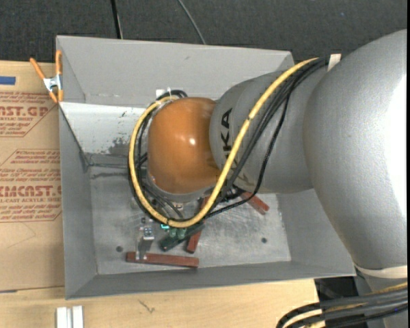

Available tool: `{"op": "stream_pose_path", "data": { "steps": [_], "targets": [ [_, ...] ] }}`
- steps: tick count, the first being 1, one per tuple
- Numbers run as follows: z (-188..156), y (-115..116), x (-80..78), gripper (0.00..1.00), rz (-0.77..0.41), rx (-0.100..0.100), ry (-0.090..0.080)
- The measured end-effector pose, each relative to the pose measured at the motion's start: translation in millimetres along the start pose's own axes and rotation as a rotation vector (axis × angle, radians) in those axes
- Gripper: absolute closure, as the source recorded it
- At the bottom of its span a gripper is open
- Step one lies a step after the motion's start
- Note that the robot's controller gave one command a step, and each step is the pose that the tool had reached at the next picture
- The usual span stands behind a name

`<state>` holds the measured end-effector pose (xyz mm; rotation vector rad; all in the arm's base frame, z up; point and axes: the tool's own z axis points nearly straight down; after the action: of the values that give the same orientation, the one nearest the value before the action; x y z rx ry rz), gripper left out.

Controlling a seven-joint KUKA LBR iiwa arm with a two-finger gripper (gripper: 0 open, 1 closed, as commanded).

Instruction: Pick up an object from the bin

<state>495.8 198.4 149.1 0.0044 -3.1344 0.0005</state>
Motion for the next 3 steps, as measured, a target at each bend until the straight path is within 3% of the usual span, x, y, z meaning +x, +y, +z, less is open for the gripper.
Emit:
{"op": "stream_pose_path", "data": {
  "steps": [1,2,3],
  "targets": [
    [-3,-1,-2.1,0.00,0.002,-0.001,-0.006],
    [71,-13,9.3,1.00,-0.291,-0.003,-0.011],
    [71,-13,9.3,1.00,-0.291,-0.004,-0.011]
  ]
}}
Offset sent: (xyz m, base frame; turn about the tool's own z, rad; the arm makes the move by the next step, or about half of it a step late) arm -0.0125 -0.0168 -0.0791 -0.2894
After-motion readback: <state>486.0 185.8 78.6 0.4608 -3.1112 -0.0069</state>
